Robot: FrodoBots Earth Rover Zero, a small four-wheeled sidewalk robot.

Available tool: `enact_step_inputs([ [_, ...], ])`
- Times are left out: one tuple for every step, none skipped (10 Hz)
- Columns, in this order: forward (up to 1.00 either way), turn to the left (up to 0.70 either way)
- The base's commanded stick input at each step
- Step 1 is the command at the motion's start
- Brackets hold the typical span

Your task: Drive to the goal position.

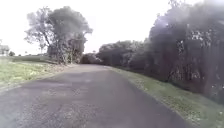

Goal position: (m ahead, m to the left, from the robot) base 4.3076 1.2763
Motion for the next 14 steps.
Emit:
enact_step_inputs([
  [0.08, 0.00],
  [0.08, 0.00],
  [0.08, 0.00],
  [0.08, 0.00],
  [0.08, 0.00],
  [0.08, 0.00],
  [0.08, 0.00],
  [0.07, 0.00],
  [0.07, 0.00],
  [0.08, 0.00],
  [0.08, 0.00],
  [0.07, 0.00],
  [0.07, 0.00],
  [0.08, 0.00],
])
